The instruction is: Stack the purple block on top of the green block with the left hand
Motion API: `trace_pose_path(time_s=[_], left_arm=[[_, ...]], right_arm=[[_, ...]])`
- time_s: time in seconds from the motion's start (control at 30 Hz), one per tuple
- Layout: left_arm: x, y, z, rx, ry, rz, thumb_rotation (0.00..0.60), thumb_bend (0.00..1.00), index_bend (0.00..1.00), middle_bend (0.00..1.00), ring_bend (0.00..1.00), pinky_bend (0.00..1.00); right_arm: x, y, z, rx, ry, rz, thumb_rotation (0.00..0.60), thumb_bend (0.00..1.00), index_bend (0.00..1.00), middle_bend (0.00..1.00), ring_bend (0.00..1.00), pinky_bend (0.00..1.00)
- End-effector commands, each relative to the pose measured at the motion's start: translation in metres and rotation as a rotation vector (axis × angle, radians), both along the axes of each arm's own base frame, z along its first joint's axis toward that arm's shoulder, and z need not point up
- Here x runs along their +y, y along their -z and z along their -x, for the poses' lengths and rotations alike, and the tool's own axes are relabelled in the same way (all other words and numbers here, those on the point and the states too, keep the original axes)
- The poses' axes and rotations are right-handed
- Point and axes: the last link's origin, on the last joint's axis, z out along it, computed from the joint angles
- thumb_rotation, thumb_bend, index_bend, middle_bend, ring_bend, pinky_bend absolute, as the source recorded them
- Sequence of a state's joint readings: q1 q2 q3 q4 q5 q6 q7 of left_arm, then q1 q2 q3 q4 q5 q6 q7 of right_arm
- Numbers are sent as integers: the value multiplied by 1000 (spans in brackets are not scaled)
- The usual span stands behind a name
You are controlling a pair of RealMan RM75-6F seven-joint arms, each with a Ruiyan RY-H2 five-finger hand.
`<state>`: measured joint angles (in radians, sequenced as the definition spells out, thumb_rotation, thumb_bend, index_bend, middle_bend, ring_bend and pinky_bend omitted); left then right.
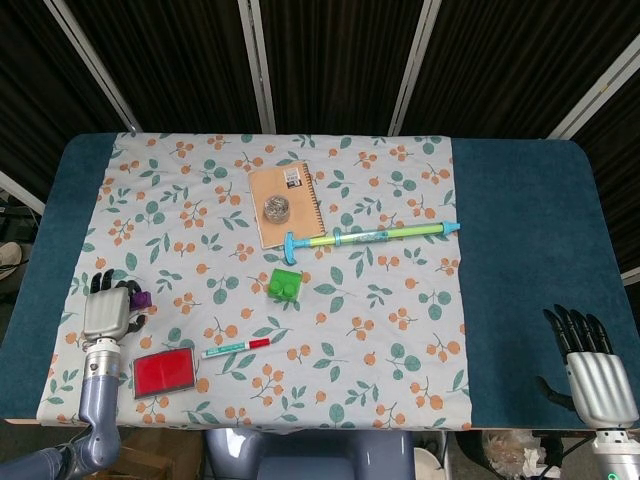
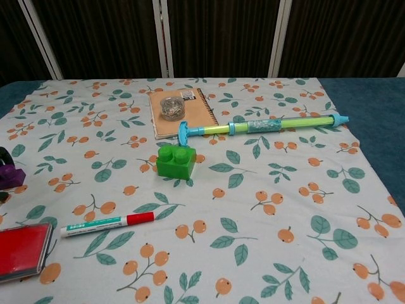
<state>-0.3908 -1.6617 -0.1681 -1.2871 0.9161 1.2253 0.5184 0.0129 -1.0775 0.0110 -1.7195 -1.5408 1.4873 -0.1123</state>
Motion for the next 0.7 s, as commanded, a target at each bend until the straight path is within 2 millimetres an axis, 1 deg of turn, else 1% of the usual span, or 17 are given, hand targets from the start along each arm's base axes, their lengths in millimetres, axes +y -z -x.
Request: trace_pose_path(time_s=[0.03, 0.3, 0.7], left_arm=[[1, 1, -1, 6, 1, -1, 600, 357, 374, 374, 73, 60], [0, 1, 0, 19, -1, -5, 600, 444, 391, 391, 81, 60], [-2, 0, -5, 31, 14, -9, 600, 452, 402, 405, 90, 75]], right_arm=[[0, 0, 0, 0, -1, 1, 600, 221, 0, 64, 0, 0], [0, 0, 0, -2, 0, 0, 600, 220, 0, 64, 0, 0], [0, 0, 0, -3, 3, -3, 600, 221, 0, 64, 0, 0]])
